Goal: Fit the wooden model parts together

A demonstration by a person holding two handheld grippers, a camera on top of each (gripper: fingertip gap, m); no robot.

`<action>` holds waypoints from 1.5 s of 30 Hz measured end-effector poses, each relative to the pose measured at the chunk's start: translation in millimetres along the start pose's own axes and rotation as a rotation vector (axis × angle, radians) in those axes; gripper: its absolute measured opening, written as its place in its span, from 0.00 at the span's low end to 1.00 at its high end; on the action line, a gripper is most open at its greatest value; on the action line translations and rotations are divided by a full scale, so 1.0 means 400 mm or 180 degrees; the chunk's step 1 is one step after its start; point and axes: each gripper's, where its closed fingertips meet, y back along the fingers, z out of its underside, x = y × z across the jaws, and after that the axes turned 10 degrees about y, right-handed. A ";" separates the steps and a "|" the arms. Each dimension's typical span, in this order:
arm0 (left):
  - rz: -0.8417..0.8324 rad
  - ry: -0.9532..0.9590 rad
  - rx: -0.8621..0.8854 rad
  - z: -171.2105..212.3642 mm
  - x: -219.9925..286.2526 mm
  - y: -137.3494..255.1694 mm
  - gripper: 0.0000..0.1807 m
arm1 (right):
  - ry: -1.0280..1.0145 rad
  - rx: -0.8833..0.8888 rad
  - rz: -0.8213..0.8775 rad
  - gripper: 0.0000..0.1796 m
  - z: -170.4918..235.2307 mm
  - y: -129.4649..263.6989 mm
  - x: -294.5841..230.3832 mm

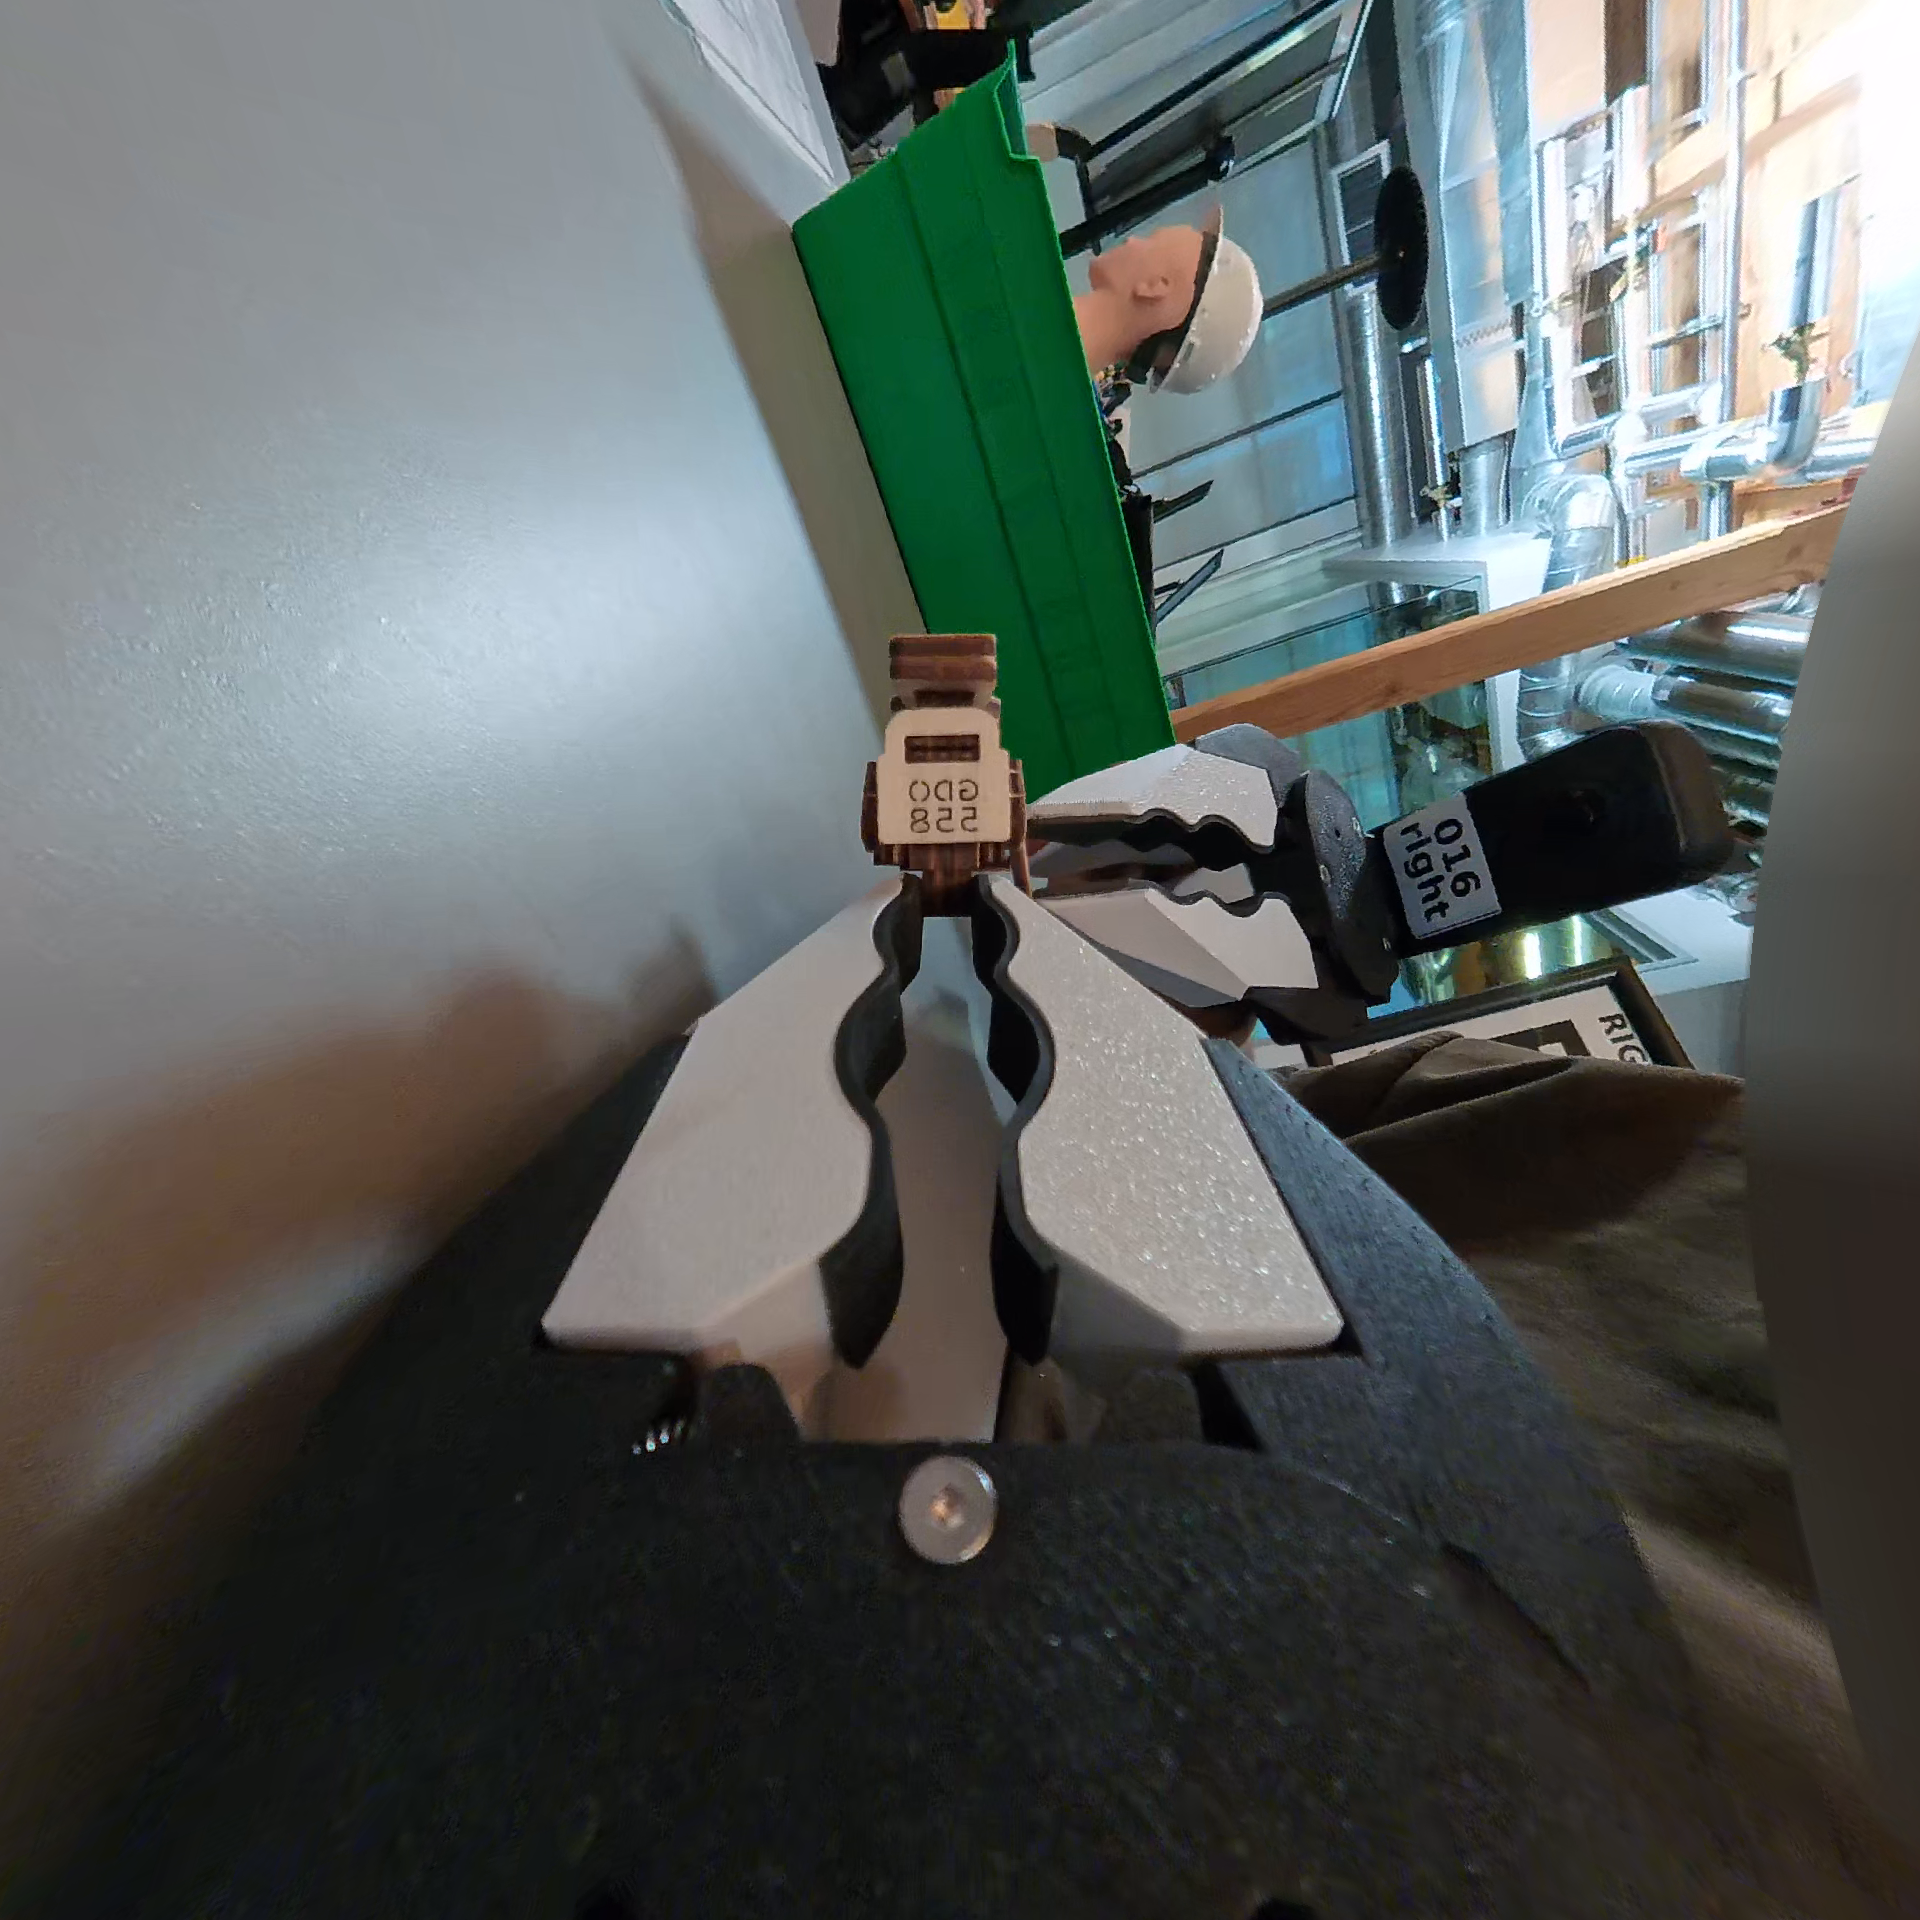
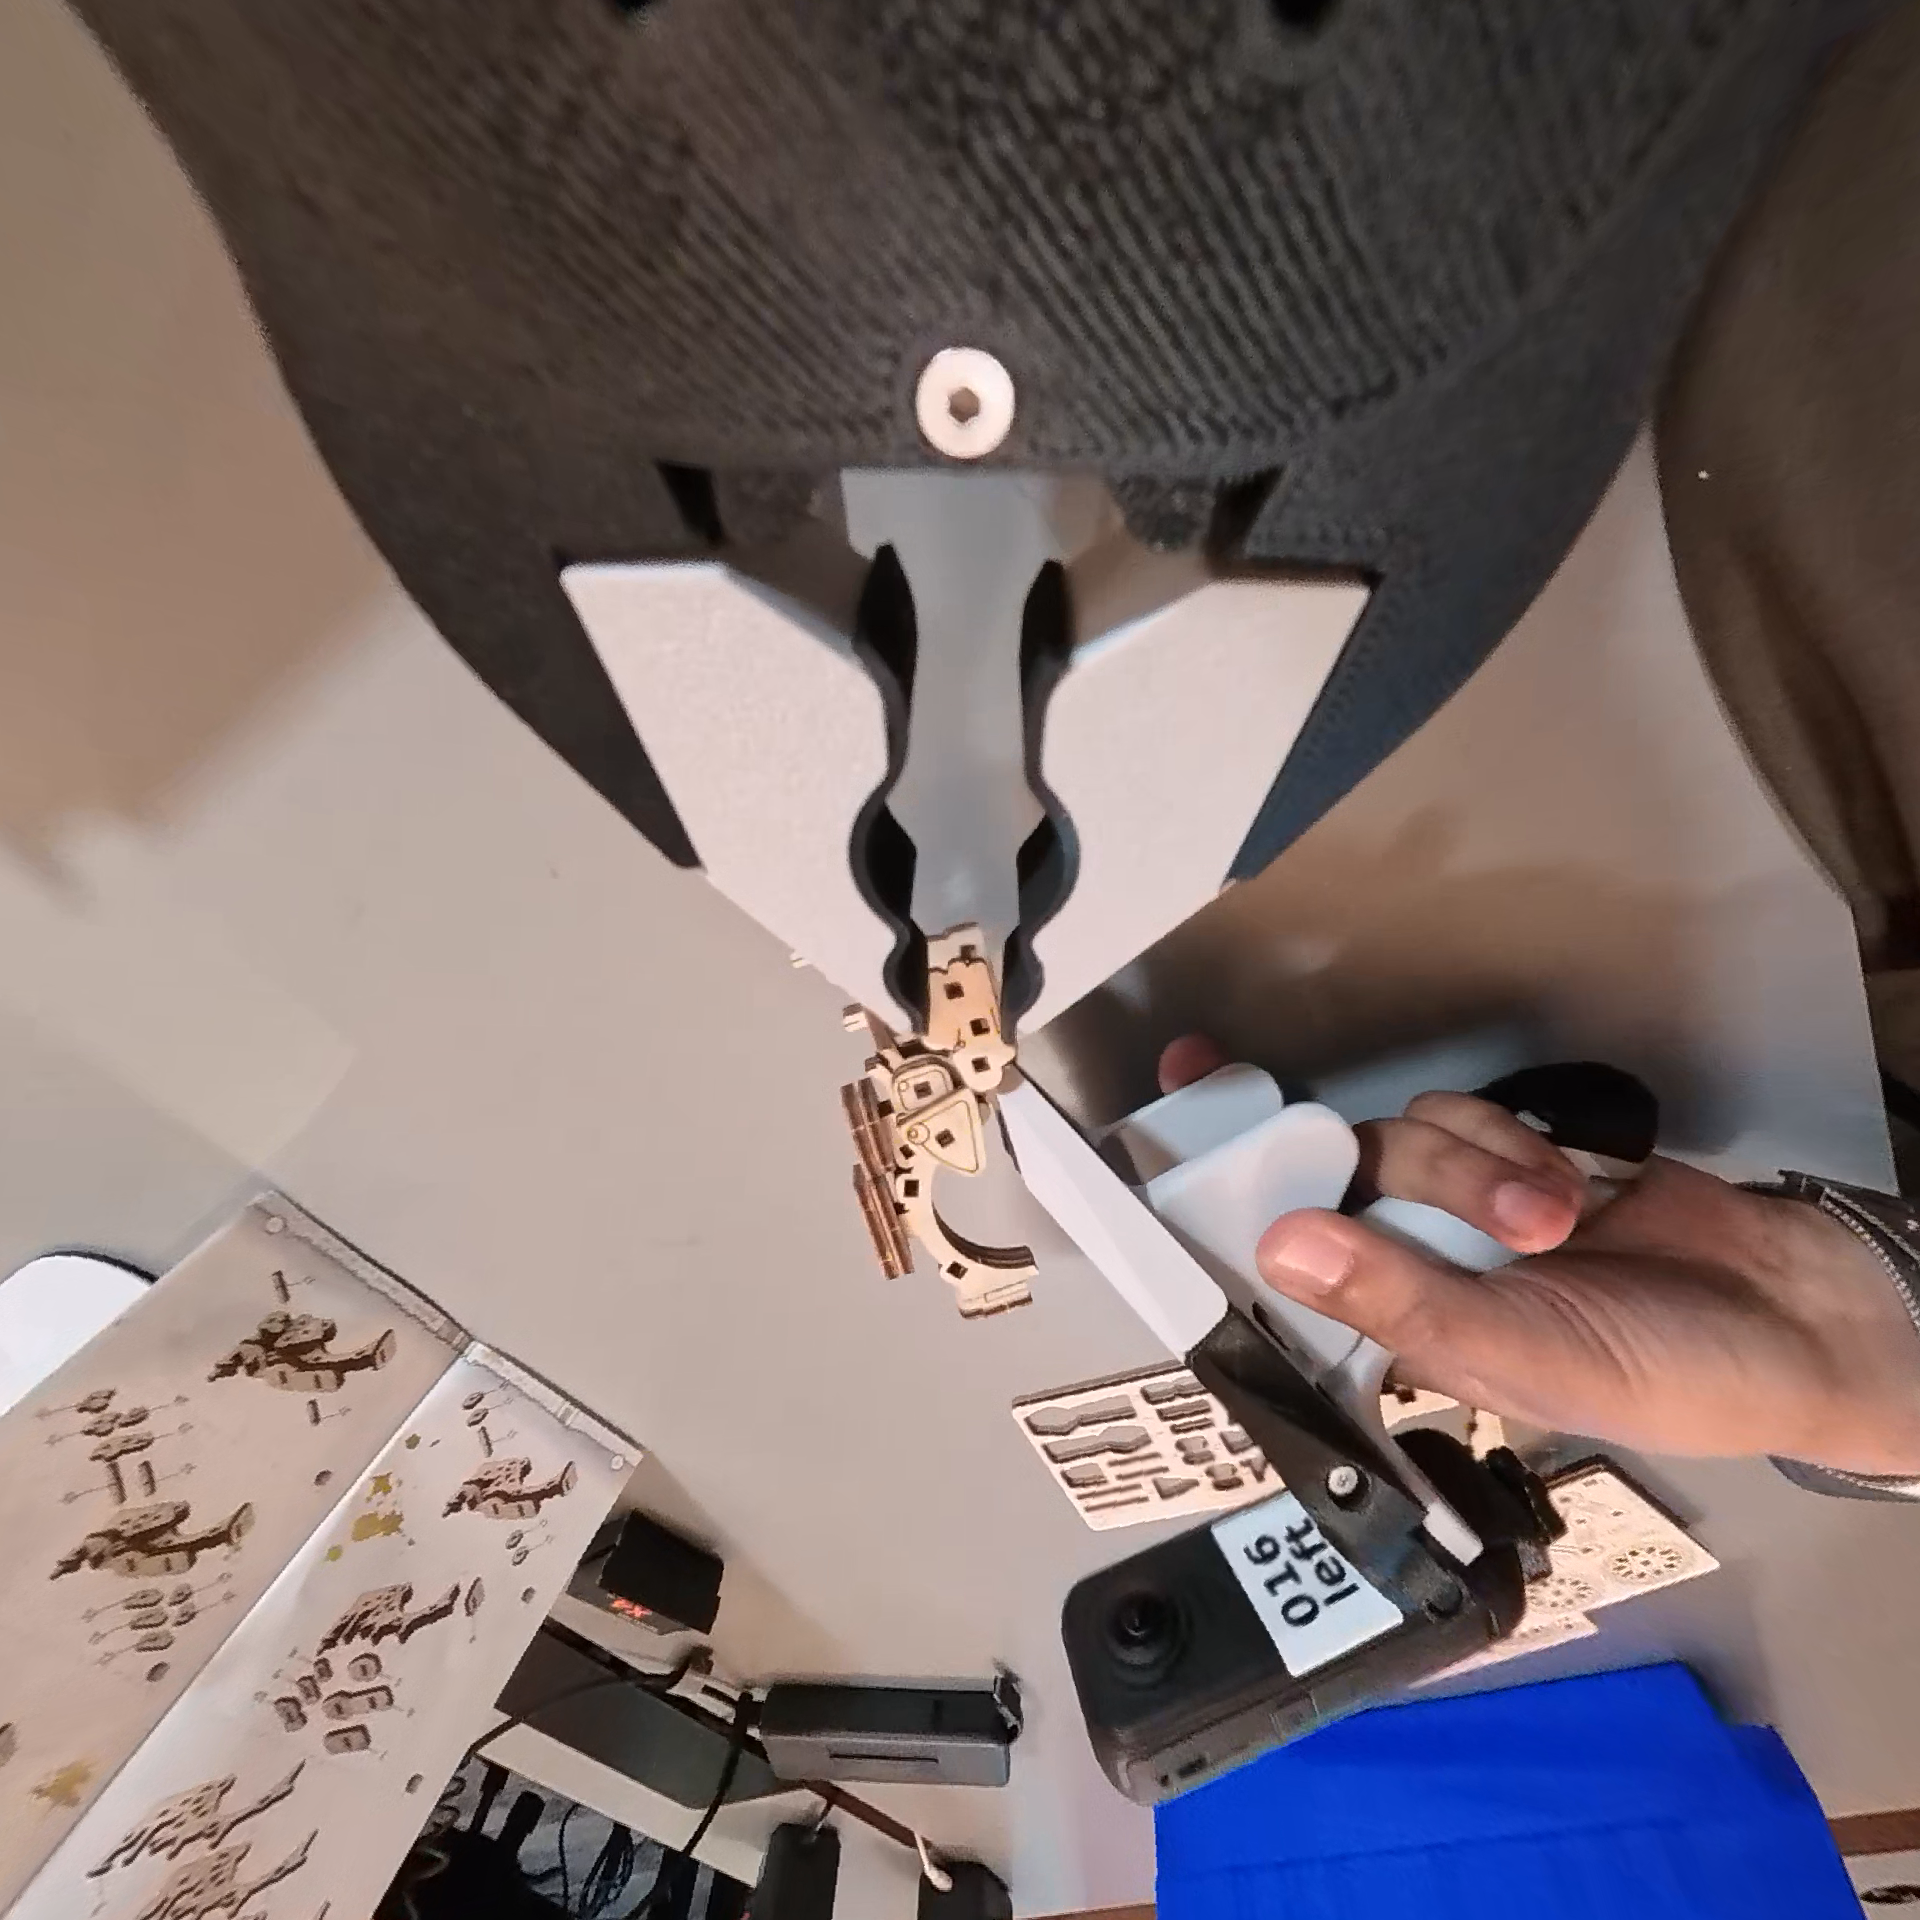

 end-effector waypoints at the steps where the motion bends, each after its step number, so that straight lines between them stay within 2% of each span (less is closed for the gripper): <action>1: -0.0019 -0.0027 -0.0001 0.001 -0.001 -0.001 0.04 | -0.0022 -0.0005 -0.0013 0.07 0.001 0.000 -0.001; 13: -0.0183 -0.0361 0.0038 0.006 -0.001 -0.010 0.04 | -0.0156 -0.0056 -0.0056 0.07 0.006 0.007 0.001; 24: 0.0071 0.0040 -0.0014 0.010 0.008 -0.008 0.04 | 0.0269 -0.0059 0.0078 0.07 -0.001 0.008 -0.001; 45: 0.0051 0.0016 -0.0055 0.016 0.007 -0.009 0.04 | 0.0710 -0.0169 0.0206 0.07 0.002 0.010 -0.005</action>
